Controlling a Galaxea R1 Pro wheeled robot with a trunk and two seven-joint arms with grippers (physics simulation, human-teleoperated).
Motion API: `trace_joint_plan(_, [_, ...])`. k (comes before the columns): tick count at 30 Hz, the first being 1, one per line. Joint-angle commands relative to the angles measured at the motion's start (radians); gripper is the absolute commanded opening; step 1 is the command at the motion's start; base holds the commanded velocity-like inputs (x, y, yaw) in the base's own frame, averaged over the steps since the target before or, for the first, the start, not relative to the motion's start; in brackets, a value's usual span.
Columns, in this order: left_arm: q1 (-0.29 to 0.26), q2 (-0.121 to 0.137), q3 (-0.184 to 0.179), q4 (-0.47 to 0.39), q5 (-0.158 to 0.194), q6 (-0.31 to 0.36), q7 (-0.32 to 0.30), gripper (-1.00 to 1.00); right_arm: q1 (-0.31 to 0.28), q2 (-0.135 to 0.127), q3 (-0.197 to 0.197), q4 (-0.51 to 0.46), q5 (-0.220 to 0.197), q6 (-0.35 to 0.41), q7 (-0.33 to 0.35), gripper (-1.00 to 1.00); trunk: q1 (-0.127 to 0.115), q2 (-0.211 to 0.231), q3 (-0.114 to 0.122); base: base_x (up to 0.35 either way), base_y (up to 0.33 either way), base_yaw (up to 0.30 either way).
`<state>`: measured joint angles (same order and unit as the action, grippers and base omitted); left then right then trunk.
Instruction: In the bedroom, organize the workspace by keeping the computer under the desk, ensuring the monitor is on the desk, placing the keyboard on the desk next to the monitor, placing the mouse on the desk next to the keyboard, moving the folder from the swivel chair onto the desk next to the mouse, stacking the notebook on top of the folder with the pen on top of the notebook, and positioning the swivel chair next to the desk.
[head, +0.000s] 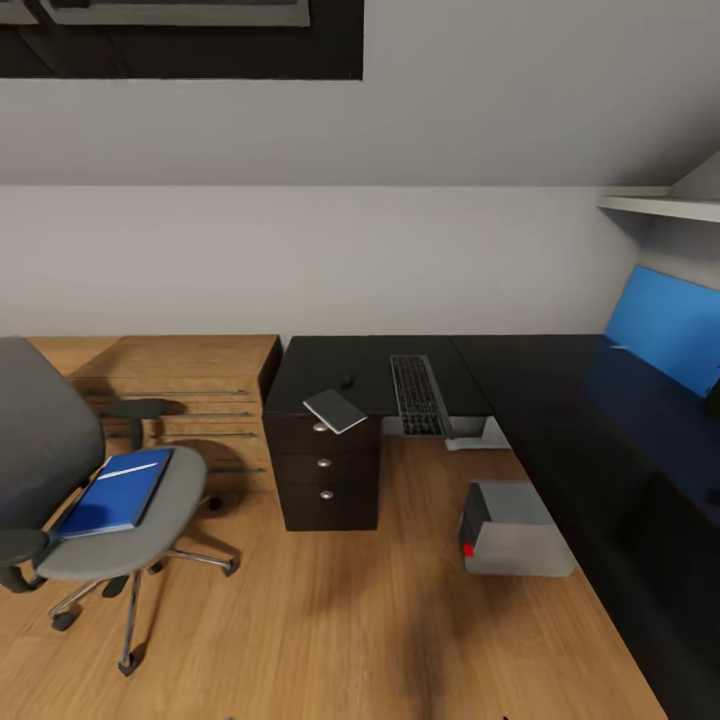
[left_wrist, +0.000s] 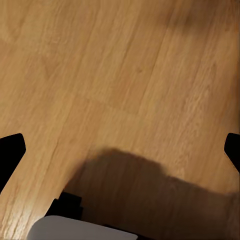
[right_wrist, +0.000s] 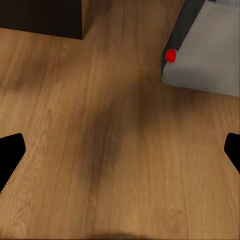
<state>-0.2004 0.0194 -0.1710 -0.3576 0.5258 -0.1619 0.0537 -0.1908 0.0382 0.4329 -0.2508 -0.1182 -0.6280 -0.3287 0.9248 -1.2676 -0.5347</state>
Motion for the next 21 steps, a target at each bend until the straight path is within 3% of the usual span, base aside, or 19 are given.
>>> trace_joint_plan(1, [-0.001, 0.001, -0.008, 0.000, 0.006, -0.004, 0.005, 1.00, -0.001, 0.000, 0.009, 0.001, -0.010, -0.004, -0.004, 1.00, 0.001, 0.000, -0.001, 0.327, 0.000, -0.008])
trace_joint_plan(5, [-0.001, 0.001, -0.008, 0.000, -0.002, -0.003, 0.005, 1.00, -0.001, -0.001, 0.009, 0.002, -0.010, -0.005, -0.003, 1.00, 0.001, 0.000, -0.001, 0.328, 0.000, -0.003])
trace_joint_plan(10, [0.000, -0.028, -0.019, 0.028, -0.012, -0.031, 0.033, 1.00, 0.028, 0.028, 0.038, 0.030, 0.019, -0.033, -0.031, 1.00, 0.001, 0.000, -0.001, 0.000, 0.000, 0.000])
trace_joint_plan(15, [0.002, -0.031, -0.020, 0.056, -0.017, -0.029, 0.021, 1.00, 0.035, 0.056, 0.060, 0.058, 0.049, -0.044, -0.033, 1.00, -0.019, 0.035, 0.015, 0.000, 0.000, 0.000])
trace_joint_plan(21, [0.003, -0.031, -0.021, 0.090, -0.018, -0.030, 0.019, 1.00, 0.034, 0.059, 0.059, 0.092, 0.047, -0.047, -0.032, 1.00, -0.042, 0.077, 0.033, 0.000, 0.000, 0.000])
